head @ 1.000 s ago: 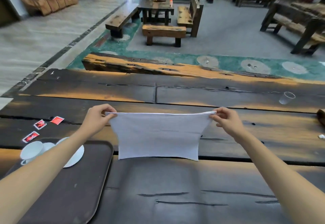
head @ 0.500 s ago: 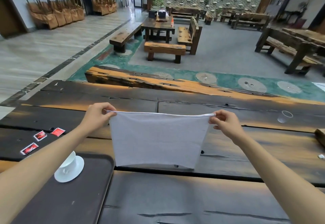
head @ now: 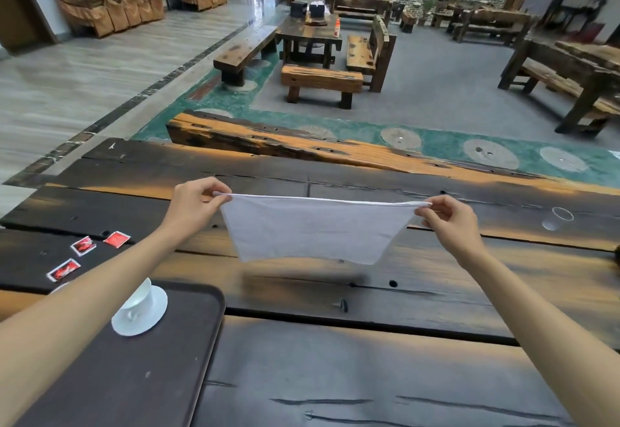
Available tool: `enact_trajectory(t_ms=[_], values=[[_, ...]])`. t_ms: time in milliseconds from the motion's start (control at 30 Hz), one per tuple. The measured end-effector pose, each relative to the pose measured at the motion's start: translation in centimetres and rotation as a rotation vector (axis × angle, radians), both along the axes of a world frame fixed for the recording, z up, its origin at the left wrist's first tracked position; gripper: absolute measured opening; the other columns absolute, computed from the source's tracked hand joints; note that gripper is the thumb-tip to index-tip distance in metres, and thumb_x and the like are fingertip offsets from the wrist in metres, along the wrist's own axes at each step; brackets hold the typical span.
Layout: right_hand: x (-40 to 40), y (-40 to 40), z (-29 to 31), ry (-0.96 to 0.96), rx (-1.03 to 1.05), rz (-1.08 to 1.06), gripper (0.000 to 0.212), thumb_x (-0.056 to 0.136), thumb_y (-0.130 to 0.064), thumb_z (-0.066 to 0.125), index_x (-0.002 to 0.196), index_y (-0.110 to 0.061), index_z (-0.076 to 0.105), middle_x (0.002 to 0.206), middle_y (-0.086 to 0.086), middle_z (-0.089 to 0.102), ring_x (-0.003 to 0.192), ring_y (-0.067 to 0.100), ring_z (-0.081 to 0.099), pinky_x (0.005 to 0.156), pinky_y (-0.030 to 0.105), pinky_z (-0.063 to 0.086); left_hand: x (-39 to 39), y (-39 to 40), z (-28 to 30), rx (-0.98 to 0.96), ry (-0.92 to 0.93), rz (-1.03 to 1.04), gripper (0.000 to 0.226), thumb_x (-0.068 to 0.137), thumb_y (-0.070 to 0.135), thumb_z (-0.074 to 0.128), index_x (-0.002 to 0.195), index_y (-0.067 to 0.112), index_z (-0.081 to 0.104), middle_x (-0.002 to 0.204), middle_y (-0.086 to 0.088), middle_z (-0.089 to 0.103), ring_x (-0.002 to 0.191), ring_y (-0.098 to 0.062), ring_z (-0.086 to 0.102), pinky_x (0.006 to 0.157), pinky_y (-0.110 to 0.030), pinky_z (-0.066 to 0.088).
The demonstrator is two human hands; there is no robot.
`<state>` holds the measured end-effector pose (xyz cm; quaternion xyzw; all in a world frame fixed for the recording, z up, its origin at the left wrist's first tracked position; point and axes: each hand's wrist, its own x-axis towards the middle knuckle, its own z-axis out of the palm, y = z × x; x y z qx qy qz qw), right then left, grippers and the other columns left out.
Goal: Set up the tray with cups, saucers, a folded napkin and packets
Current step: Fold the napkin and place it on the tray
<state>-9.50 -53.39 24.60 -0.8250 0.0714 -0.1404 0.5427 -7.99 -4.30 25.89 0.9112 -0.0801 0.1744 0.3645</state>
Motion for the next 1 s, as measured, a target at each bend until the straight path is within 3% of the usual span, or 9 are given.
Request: enact_trajectory(t_ms=[133,233,333,400,500,667,1000], values=[[-4.7,-0.5,-3.7,0.067,-0.006,0.049,0.010,0.091,-0.010,0.076,0.088,-0.018,0.072,0.089,0.008,0.079,0.085,0.017,0.076,0.074,0.025,0.063,-4.2,0.3,-2.9,-0.081,0.083,-0.047,0.005,0.086,0.010,0.078,0.088,0.014,0.077,0.087,0.002,0.076,0.082,-0.008,0.069,0.076,-0.005,0.048],[-9.7,-1.0,-8.0,0.184,-0.026,0.085,0.009,0.091,-0.003,0.075,0.090,-0.012,0.072,0.091,0.014,0.079,0.082,0.018,0.076,0.073,0.025,0.064,-9.1,1.0,-6.9,-0.110,0.218,-0.095,0.012,0.087,0.005,0.077,0.085,0.017,0.076,0.087,0.005,0.076,0.084,-0.006,0.070,0.078,-0.009,0.051],[-14.7,-1.3,-11.8,0.327,-0.053,0.126,0.010,0.091,0.000,0.074,0.089,-0.010,0.073,0.087,0.009,0.079,0.075,0.012,0.075,0.071,0.023,0.063,-14.0,1.5,-11.1,-0.100,0.371,-0.146,0.016,0.088,0.000,0.074,0.086,0.016,0.077,0.087,0.003,0.077,0.086,-0.006,0.071,0.083,-0.019,0.056],[-17.1,-1.5,-13.6,0.409,-0.067,0.152,0.009,0.091,0.002,0.073,0.088,-0.007,0.074,0.083,0.006,0.078,0.073,0.012,0.073,0.068,0.019,0.061,-16.8,1.6,-13.3,-0.084,0.451,-0.178,0.019,0.088,0.001,0.074,0.085,0.020,0.077,0.088,0.005,0.076,0.085,-0.005,0.071,0.081,-0.017,0.056],[-19.3,-1.8,-15.4,0.487,-0.100,0.164,0.003,0.090,0.003,0.073,0.092,0.006,0.072,0.087,0.018,0.078,0.077,0.022,0.073,0.068,0.023,0.062,-19.4,1.9,-15.3,-0.079,0.529,-0.207,0.022,0.090,0.006,0.073,0.083,0.026,0.076,0.092,0.007,0.077,0.085,-0.006,0.072,0.077,-0.012,0.053],[-19.5,-1.8,-16.0,0.525,-0.105,0.179,0.008,0.092,0.001,0.072,0.098,0.006,0.069,0.086,0.021,0.078,0.081,0.024,0.074,0.065,0.032,0.064,-19.9,2.3,-16.3,-0.087,0.602,-0.193,0.018,0.090,0.008,0.074,0.083,0.025,0.076,0.089,0.006,0.077,0.083,-0.008,0.072,0.076,-0.012,0.052],[-12.7,-0.2,-17.2,0.524,0.046,0.069,0.006,0.097,-0.016,0.069,0.099,-0.010,0.071,0.082,0.005,0.075,0.067,0.006,0.071,0.058,0.020,0.057,-13.4,1.0,-16.8,-0.044,0.571,-0.063,0.015,0.087,0.006,0.075,0.083,0.020,0.075,0.081,0.006,0.077,0.077,0.002,0.068,0.069,-0.004,0.044]])
